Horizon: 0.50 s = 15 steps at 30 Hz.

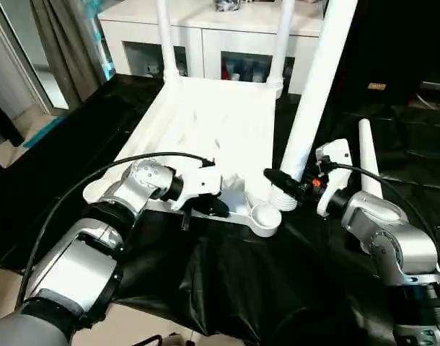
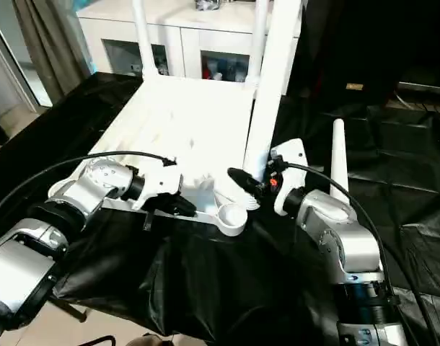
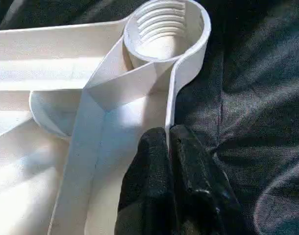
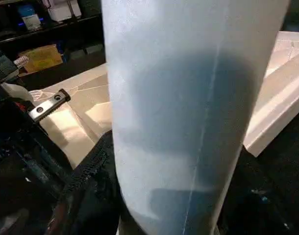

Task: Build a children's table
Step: Move to table

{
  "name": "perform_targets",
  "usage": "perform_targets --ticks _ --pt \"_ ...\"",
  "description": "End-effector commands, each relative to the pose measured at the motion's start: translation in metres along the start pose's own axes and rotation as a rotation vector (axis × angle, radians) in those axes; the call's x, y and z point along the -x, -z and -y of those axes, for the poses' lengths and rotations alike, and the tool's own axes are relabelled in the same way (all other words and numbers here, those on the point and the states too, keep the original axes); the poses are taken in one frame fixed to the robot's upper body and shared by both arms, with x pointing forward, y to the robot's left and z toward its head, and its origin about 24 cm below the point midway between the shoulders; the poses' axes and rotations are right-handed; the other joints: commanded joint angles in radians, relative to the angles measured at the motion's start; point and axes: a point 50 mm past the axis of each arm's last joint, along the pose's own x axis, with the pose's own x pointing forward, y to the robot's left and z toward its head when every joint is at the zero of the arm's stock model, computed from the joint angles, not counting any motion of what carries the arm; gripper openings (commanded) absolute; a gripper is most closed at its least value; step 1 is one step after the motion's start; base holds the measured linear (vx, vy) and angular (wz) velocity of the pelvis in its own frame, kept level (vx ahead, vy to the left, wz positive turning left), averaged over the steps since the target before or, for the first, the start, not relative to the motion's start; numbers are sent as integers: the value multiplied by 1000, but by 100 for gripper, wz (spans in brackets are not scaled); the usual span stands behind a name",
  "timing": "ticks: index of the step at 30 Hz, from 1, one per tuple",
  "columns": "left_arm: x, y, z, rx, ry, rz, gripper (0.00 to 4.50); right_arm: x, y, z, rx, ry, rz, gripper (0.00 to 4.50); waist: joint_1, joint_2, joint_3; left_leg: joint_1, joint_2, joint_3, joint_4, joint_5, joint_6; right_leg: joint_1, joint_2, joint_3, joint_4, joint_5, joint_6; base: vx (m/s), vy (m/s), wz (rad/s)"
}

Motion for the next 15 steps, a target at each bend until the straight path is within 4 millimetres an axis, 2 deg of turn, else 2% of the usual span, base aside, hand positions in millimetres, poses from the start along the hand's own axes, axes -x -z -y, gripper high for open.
perform_targets --ticks 1,4,7,12,15 --pt "2 10 3 68 11 -25 57 -3 -7 -1 28 -13 19 191 7 -9 -76 17 61 -35 -61 -168 39 58 -96 59 -82 -181 -197 0 0 0" --pt "1 9 2 55 -13 -19 93 -3 -8 -1 29 -15 20 191 8 -9 -78 18 62 -36 -62 -165 39 57 -97 60 -81 -173 -196 0 0 0" --pt "1 9 1 43 -33 -21 100 -3 -8 -1 29 -16 21 191 7 -7 -78 17 63 -37 -62 -161 44 58 -97 60 -78 -141 -200 0 0 0" --pt "1 10 0 52 -46 -29 100 -1 -8 0 28 -13 22 191 9 -3 -78 19 64 -37 -63 -178 38 57 -98 60 -81 -149 -205 0 0 0" --pt "2 10 -1 64 -40 -29 65 -1 -7 0 27 -12 23 191 8 -4 -77 18 64 -37 -63 -180 37 57 -97 60 -80 -145 -207 0 0 0"
